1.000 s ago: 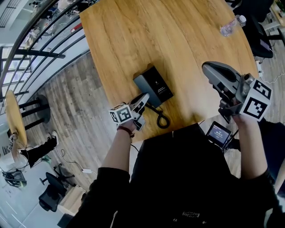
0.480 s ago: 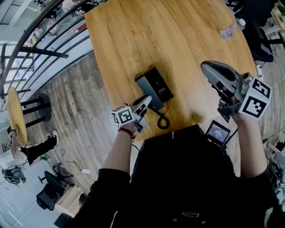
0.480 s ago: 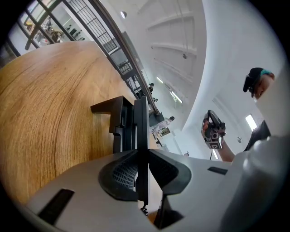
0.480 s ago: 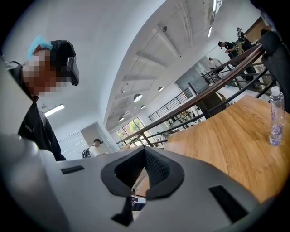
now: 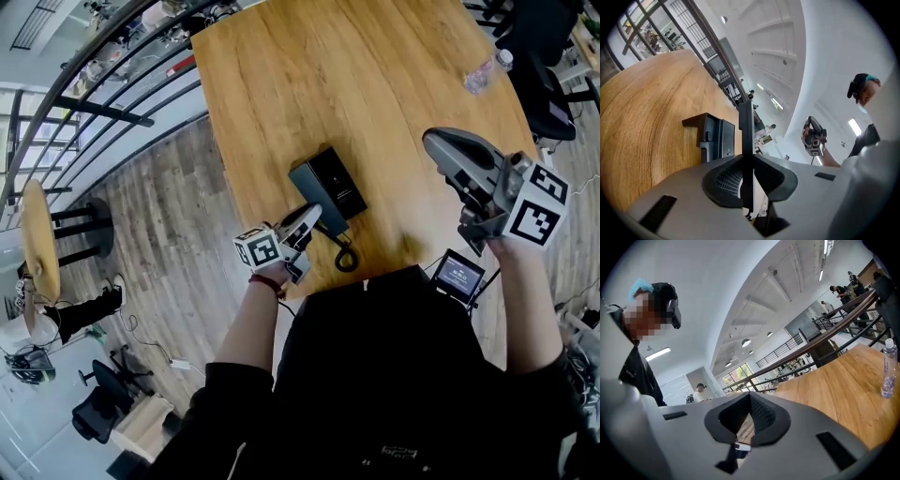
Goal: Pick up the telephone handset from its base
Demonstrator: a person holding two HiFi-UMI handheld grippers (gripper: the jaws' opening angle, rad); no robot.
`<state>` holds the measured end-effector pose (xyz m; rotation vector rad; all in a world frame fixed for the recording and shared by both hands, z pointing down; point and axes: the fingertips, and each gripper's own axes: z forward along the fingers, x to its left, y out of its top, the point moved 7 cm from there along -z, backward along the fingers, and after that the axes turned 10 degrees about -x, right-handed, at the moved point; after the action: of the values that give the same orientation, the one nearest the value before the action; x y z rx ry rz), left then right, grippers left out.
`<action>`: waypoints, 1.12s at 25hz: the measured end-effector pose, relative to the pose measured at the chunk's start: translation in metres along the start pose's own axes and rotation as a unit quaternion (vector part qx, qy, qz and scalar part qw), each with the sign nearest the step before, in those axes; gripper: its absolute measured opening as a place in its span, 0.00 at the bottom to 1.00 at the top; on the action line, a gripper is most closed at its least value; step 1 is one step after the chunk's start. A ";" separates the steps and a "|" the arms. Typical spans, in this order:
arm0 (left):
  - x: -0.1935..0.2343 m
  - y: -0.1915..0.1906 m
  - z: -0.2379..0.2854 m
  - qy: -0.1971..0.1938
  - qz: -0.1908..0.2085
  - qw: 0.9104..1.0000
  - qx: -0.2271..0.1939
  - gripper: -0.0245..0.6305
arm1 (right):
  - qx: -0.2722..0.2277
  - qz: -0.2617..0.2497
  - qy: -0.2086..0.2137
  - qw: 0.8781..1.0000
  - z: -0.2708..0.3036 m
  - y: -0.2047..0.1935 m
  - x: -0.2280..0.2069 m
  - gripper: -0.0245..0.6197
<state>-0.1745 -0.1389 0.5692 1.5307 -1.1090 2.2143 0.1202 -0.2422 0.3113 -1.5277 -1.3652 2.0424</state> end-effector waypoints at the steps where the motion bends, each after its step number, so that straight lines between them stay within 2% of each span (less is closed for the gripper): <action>1: -0.005 0.002 -0.001 -0.002 0.002 1.000 -0.001 0.15 | -0.001 -0.001 0.002 1.000 0.000 0.003 0.003 0.06; 10: -0.037 0.024 -0.013 -0.013 0.023 0.999 -0.026 0.15 | -0.006 -0.020 0.016 1.000 -0.004 0.017 0.022 0.06; 15: -0.055 0.035 -0.017 -0.024 0.044 0.998 -0.026 0.15 | -0.008 -0.032 0.024 0.999 -0.007 0.021 0.034 0.06; 24: -0.114 0.062 -0.019 -0.065 0.080 0.993 -0.049 0.15 | -0.014 -0.049 0.029 0.998 -0.004 0.021 0.057 0.06; 28: -0.138 0.070 -0.020 -0.089 0.076 0.992 -0.048 0.15 | -0.016 -0.053 0.028 0.998 -0.004 0.023 0.061 0.06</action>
<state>-0.1691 -0.1425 0.4140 1.6808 -1.4067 2.1154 0.1053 -0.2116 0.2560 -1.4809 -1.4312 1.9094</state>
